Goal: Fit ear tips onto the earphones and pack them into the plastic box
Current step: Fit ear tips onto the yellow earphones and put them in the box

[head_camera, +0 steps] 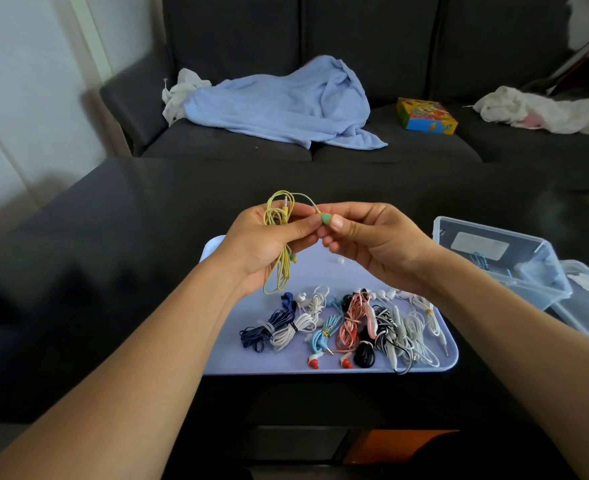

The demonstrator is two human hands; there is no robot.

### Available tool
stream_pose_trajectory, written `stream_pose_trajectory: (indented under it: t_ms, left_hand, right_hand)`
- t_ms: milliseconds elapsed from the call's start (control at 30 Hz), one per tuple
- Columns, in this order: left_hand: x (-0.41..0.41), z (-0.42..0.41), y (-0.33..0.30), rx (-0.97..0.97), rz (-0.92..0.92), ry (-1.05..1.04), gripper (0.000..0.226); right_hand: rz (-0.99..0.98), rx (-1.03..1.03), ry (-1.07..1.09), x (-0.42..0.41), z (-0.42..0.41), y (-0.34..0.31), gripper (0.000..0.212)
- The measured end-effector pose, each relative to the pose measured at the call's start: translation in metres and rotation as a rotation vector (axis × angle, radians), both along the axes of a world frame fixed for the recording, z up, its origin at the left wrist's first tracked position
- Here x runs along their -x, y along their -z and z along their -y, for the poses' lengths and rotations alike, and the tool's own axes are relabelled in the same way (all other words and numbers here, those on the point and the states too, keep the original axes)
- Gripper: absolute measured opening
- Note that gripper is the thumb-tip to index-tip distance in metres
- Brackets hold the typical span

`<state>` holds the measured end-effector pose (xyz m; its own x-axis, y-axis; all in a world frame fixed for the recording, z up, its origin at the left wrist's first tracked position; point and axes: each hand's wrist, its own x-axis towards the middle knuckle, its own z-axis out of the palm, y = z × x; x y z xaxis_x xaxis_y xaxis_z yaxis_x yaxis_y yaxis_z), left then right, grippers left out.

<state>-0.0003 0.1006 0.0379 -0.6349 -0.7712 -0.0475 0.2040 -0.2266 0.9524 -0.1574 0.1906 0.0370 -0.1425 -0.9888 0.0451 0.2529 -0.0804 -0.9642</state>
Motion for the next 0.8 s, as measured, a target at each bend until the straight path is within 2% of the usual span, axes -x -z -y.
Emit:
stream_pose_trajectory:
  t_ms: [233, 367, 567, 800]
  left_hand:
    - [0.0013, 0.0008, 0.0006, -0.039, -0.014, 0.020, 0.021]
    - [0.0026, 0.0000, 0.0017, -0.029, 0.011, 0.010, 0.012]
    - [0.0038, 0.0002, 0.0017, -0.041, 0.028, -0.007, 0.011]
    - [0.0034, 0.0010, 0.0043, -0.061, 0.040, -0.020, 0.011]
  right_hand:
    - [0.002, 0.016, -0.016, 0.0029, 0.0017, 0.0007, 0.033]
    - [-0.053, 0.029, 0.015, 0.0026, 0.0026, 0.0032, 0.032]
    - [-0.130, 0.037, -0.009, 0.0061, -0.0004, -0.0011, 0.033]
    - [-0.253, 0.060, 0.051, 0.0023, 0.0026, 0.0034, 0.021]
